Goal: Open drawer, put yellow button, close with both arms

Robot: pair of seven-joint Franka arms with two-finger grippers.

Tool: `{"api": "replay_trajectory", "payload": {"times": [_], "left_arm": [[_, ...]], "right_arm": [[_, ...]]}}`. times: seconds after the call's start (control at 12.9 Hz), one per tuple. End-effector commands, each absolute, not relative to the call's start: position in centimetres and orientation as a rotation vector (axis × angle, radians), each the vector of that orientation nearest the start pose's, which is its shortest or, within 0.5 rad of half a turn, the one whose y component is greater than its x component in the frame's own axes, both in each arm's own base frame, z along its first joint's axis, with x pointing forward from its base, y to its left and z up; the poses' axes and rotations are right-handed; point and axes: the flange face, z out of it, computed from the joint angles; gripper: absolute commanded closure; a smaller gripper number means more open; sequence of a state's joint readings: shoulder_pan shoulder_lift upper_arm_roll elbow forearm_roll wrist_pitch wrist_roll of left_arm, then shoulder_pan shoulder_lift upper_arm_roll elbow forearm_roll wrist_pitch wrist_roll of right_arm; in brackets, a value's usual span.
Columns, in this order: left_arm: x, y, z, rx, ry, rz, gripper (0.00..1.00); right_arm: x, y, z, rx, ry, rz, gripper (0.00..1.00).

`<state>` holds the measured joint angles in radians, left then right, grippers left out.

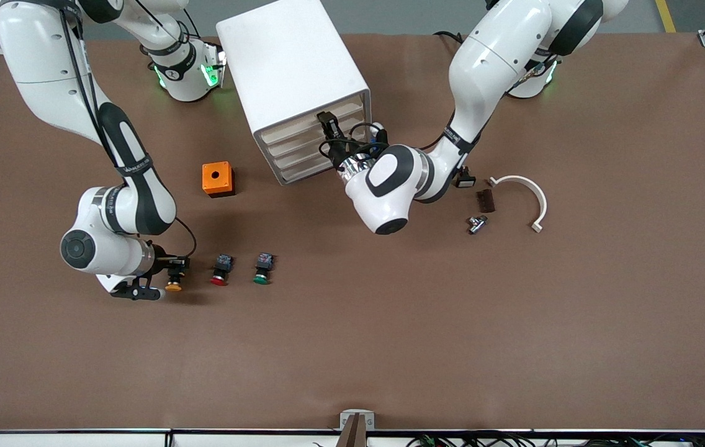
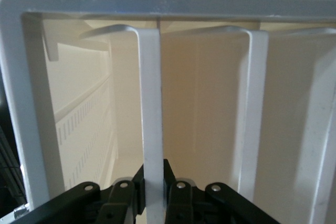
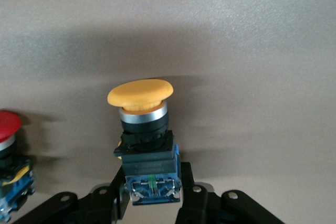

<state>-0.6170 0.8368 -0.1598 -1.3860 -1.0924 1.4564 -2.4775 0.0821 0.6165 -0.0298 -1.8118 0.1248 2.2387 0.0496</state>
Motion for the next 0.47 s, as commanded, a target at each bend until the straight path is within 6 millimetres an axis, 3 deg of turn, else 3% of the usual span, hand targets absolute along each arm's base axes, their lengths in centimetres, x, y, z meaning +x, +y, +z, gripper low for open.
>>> {"api": "replay_trajectory", "payload": {"times": [0.0,0.31,0.39], "left_arm": [[47.3,-49.7,24.4,-0.975,-1.803,1.435,0.99],[52.5,-45.2,23.8,-1.055,-1.854,1.58,0.95],[53.1,-44.7,23.3,-1.054,-1.879,1.588,0.84]], "right_arm": [[64.4,4.4,22.3,-3.024,0.126,0.366,0.98],[64.8,4.9,27.0,-2.902,0.25,0.453,0.99],[64.7,5.2,28.6,-2.894,0.314,0.46,0.99]]}}
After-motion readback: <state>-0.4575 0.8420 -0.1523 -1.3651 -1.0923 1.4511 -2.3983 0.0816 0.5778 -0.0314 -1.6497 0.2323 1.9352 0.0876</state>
